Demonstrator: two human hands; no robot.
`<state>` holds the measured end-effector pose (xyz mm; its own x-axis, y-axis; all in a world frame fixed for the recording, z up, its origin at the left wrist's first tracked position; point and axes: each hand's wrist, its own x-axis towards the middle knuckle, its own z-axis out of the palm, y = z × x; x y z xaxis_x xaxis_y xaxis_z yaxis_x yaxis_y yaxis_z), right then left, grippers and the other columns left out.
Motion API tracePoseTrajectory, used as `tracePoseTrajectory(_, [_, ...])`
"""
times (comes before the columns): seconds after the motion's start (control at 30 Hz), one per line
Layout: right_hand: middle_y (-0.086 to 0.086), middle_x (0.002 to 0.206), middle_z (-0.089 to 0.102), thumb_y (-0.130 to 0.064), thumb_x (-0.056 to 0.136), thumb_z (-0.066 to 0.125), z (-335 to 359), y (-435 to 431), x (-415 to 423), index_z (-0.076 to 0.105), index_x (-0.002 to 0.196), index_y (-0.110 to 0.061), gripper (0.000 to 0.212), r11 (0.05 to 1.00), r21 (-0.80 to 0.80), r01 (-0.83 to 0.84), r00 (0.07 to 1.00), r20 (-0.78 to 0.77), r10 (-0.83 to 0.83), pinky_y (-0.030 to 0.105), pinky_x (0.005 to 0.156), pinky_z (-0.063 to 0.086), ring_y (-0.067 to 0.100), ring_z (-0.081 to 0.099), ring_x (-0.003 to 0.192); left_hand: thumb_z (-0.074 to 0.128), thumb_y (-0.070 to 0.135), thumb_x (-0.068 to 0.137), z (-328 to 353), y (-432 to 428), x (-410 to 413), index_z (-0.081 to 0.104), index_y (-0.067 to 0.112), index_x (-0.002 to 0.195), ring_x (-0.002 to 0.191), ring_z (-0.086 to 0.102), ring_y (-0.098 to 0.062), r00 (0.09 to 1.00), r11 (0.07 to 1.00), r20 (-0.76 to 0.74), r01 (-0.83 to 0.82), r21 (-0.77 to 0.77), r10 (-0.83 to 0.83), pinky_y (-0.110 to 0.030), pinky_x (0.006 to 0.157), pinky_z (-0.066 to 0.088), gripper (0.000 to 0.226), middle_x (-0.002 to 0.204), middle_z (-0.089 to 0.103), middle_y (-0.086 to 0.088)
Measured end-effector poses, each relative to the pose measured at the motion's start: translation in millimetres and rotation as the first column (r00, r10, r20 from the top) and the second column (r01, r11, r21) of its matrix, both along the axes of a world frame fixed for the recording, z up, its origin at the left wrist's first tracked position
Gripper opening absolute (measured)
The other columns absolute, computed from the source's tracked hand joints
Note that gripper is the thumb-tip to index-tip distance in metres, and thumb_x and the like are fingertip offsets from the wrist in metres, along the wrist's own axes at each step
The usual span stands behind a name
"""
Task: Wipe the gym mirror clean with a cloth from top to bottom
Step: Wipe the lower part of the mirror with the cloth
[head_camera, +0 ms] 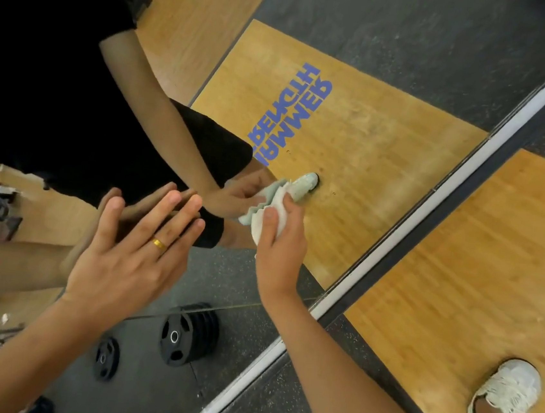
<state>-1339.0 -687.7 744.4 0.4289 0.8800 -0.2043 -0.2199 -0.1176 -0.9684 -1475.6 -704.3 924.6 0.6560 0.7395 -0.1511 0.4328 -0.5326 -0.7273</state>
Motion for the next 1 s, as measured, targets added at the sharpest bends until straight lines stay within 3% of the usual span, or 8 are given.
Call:
tracePoseTrajectory(0.1, [0.006,0.122,0.068,-0.030,0.110,0.047,-21.7,-1.5,-10.6,0.056,0.137,-0.010,0.035,0.994,-0.097,0.050,0.999,0.000,-0.050,0.043,0.088,0.057,0.021,0.066,0.109,0.034,0.031,0.108,-1.8,3.6,-5.0,0.030,0.010,0.161,0.157,0.016,-0.030,0.995,0.996,-0.064,0.084,0.037,-0.081,-0.067,0.121,0.002,0.057,0.171,0.016,-0.010])
tracePoseTrajectory(0.23, [0.008,0.110,0.070,-0.027,0.110,0.048,-33.3,-5.1,-24.5,0.056,0.131,-0.012,0.028,0.955,-0.251,0.156,0.981,-0.072,-0.179,0.046,0.079,0.057,0.025,0.069,0.098,0.045,0.032,0.105,-1.6,4.2,-1.3,0.040,0.008,0.156,0.156,0.019,-0.032,0.989,0.989,-0.052,0.139,0.050,-0.136,-0.066,0.122,0.000,0.057,0.170,0.019,-0.013])
tracePoseTrajectory(0.43, [0.002,0.118,0.070,-0.042,0.109,0.047,-15.0,-19.8,-55.3,0.054,0.136,-0.022,0.034,0.987,-0.049,0.153,0.985,-0.072,-0.156,0.035,0.081,0.057,0.019,0.069,0.105,0.050,0.031,0.106,-1.5,6.8,2.6,0.059,0.009,0.142,0.152,0.030,-0.033,0.971,0.966,-0.017,0.241,0.098,-0.240,-0.066,0.122,0.004,0.043,0.165,0.032,-0.014])
tracePoseTrajectory(0.6, [-0.002,0.104,0.070,-0.034,0.109,0.050,-41.1,-23.2,-64.9,0.058,0.133,-0.017,0.031,0.948,-0.212,0.240,0.957,-0.110,-0.267,0.026,0.069,0.050,0.015,0.068,0.092,0.045,0.027,0.107,-3.6,8.6,1.5,0.061,0.007,0.138,0.153,0.028,-0.035,0.962,0.957,0.012,0.272,0.105,-0.274,-0.067,0.120,0.003,0.040,0.164,0.033,-0.016])
tracePoseTrajectory(0.7, [-0.001,0.106,0.069,-0.032,0.108,0.052,-34.8,-32.5,-71.5,0.057,0.133,-0.016,0.031,0.954,-0.215,0.208,0.962,-0.131,-0.239,0.018,0.069,0.048,0.016,0.067,0.093,0.043,0.025,0.108,-3.1,8.8,0.5,0.061,0.006,0.137,0.153,0.029,-0.035,0.960,0.956,0.027,0.275,0.106,-0.279,-0.067,0.119,0.004,0.039,0.163,0.035,-0.016])
tracePoseTrajectory(0.8, [-0.001,0.110,0.070,-0.037,0.108,0.053,-11.9,-48.1,-84.2,0.057,0.134,-0.019,0.032,0.983,-0.077,0.169,0.977,-0.115,-0.177,0.027,0.075,0.053,0.013,0.067,0.096,0.041,0.027,0.109,-4.2,9.0,-1.0,0.062,0.007,0.135,0.153,0.030,-0.036,0.959,0.953,0.012,0.279,0.119,-0.282,-0.067,0.119,0.003,0.039,0.162,0.037,-0.016])
tracePoseTrajectory(0.9, [0.001,0.114,0.070,-0.039,0.108,0.053,-7.8,-63.7,-103.7,0.056,0.137,-0.020,0.035,0.991,0.033,0.126,0.992,-0.035,-0.125,0.029,0.082,0.054,0.016,0.067,0.102,0.035,0.034,0.112,-3.3,8.0,2.7,0.066,0.007,0.130,0.150,0.035,-0.035,0.953,0.942,0.008,0.299,0.153,-0.304,-0.069,0.119,0.012,0.044,0.158,0.043,-0.015])
tracePoseTrajectory(1.0, [0.003,0.120,0.070,-0.039,0.108,0.051,-31.6,-71.5,-116.2,0.057,0.139,-0.018,0.038,0.982,-0.101,0.162,0.985,-0.043,-0.167,0.042,0.087,0.057,0.022,0.067,0.109,0.018,0.036,0.113,-2.3,5.8,2.8,0.065,0.005,0.131,0.150,0.036,-0.036,0.959,0.953,0.016,0.281,0.118,-0.284,-0.071,0.117,0.012,0.059,0.158,0.043,-0.017])
